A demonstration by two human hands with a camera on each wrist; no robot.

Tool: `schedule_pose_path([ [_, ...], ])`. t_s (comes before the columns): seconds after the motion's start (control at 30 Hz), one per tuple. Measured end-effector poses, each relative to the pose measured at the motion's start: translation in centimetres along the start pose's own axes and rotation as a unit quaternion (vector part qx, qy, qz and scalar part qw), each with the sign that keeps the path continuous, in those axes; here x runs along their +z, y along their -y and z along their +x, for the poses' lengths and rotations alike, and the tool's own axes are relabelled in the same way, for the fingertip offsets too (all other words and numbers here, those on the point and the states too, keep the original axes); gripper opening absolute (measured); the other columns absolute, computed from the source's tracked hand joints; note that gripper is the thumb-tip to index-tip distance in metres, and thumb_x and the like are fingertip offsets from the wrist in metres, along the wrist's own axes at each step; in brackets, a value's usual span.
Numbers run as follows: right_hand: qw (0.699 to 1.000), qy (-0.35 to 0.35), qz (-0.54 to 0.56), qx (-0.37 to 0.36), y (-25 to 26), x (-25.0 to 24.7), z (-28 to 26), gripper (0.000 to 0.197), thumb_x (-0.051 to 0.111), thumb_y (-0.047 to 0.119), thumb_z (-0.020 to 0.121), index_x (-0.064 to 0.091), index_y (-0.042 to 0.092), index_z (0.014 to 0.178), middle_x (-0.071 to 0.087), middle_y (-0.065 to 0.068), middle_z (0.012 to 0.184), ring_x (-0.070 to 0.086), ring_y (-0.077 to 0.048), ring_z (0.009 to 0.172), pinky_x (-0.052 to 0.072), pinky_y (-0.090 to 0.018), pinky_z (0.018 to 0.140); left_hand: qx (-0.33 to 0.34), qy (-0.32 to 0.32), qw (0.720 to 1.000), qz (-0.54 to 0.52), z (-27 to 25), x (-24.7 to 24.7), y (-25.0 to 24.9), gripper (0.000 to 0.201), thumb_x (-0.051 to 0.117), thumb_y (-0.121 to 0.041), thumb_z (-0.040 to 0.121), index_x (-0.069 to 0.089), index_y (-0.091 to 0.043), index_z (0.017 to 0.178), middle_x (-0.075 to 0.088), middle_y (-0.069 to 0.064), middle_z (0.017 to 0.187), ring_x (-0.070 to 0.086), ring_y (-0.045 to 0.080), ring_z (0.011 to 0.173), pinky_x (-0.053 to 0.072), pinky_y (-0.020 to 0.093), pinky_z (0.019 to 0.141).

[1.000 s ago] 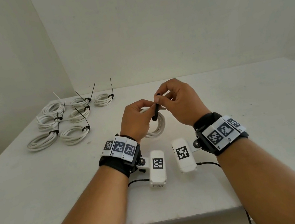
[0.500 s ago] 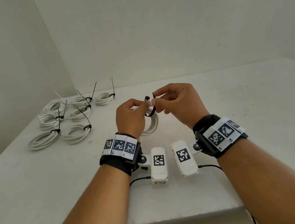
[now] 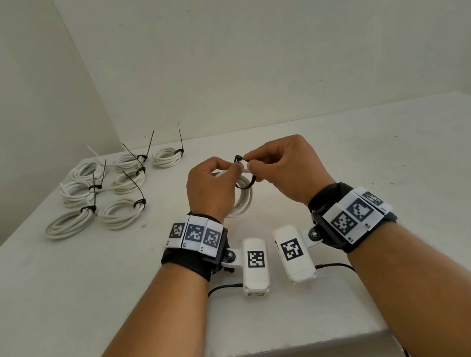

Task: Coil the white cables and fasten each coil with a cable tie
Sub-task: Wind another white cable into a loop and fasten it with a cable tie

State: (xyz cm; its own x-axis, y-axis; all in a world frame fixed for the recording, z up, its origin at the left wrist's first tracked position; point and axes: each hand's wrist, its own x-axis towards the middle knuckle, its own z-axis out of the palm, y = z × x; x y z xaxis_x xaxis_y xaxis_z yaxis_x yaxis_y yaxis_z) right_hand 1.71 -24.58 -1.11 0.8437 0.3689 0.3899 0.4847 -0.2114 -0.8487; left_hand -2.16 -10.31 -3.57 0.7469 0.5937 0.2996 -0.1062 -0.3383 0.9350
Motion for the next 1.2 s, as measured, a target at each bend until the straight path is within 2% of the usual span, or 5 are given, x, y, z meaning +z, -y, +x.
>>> schedule_pose_path([
  [0.4,1.000,-0.005,0.001,0.029,-0.1,-0.1,0.2,0.013,0.068,0.015,0.084,0.078,0.018,0.091,0.073,0.003,0.065,0.064,-0.001,0.057,0.048,-0.016,0.058,0.066,0.055,0.994,0.068,-0.2,-0.2,-0.1,0.014,0.073,-0.026,0.082,0.068,-0.021,0.071,0.072,-0.002,0.065,0.064,0.012,0.058,0.043,0.022,0.055],
  [0.7,0.960,0.069,0.239,0.130,0.2,-0.8,0.3,0.008,0.070,0.001,0.088,0.071,-0.002,0.095,0.069,-0.011,0.073,0.060,-0.015,0.061,0.047,-0.023,0.057,0.097,0.046,0.992,0.060,-0.4,-0.6,-0.7,0.008,0.072,-0.028,0.085,0.071,-0.028,0.077,0.071,-0.006,0.070,0.060,0.003,0.057,0.042,0.014,0.056],
  [0.93,0.920,0.076,0.341,0.178,0.1,-1.2,0.6,0.018,0.069,0.001,0.089,0.054,0.008,0.082,0.066,-0.014,0.071,0.059,-0.018,0.056,0.047,-0.023,0.052,0.136,0.066,0.987,0.049,-0.8,-0.7,-1.0,0.005,0.072,-0.021,0.086,0.074,-0.025,0.084,0.072,-0.010,0.074,0.064,0.005,0.061,0.046,0.014,0.057],
  [1.07,0.950,0.126,0.240,0.156,-0.2,-0.9,0.2,0.023,0.078,0.016,0.084,0.056,0.010,0.088,0.072,-0.012,0.079,0.065,-0.019,0.064,0.047,-0.025,0.054,0.137,0.038,0.989,0.032,-0.6,-0.8,-0.9,0.005,0.072,-0.020,0.085,0.075,-0.023,0.084,0.072,-0.008,0.074,0.065,0.006,0.062,0.046,0.013,0.057],
  [1.2,0.952,0.110,0.254,0.128,-0.3,-0.8,0.4,0.026,0.078,0.004,0.080,0.053,0.010,0.084,0.069,-0.010,0.069,0.062,-0.019,0.060,0.047,-0.024,0.055,0.127,0.070,0.989,0.001,-0.4,-1.2,-0.8,0.004,0.073,-0.017,0.085,0.076,-0.018,0.087,0.074,-0.004,0.076,0.068,0.008,0.064,0.050,0.017,0.061],
])
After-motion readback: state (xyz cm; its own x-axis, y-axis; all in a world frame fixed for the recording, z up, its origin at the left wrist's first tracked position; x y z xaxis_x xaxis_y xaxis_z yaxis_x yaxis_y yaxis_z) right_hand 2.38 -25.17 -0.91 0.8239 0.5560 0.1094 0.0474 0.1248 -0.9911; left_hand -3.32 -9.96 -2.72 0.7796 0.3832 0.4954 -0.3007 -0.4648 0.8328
